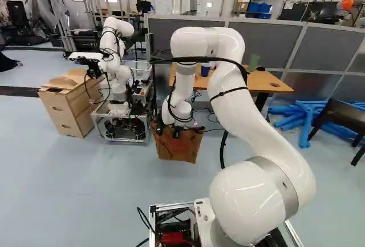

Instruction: Pick up the bag on the ground and place it on the table

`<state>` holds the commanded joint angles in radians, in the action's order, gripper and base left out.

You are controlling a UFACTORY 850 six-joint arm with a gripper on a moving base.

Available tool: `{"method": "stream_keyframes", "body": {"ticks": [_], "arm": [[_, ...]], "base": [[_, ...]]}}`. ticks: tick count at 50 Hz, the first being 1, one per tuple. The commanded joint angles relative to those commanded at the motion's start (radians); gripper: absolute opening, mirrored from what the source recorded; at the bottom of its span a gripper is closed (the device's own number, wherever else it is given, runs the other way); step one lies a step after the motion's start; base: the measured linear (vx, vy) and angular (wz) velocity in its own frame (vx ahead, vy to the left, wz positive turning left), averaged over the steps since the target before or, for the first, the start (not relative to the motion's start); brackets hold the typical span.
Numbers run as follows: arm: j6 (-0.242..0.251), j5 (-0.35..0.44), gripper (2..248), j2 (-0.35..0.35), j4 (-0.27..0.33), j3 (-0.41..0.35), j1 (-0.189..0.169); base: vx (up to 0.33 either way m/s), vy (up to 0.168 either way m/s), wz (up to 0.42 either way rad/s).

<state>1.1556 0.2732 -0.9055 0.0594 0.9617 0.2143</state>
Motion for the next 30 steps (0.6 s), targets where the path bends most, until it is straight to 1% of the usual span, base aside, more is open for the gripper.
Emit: {"method": "stream_keyframes", "body": {"ticks": [30], "arm": [[0.0,0.0,18,0.115,0.0,-0.073,0.0]], "base": [[0.0,0.0,0.0]]}}
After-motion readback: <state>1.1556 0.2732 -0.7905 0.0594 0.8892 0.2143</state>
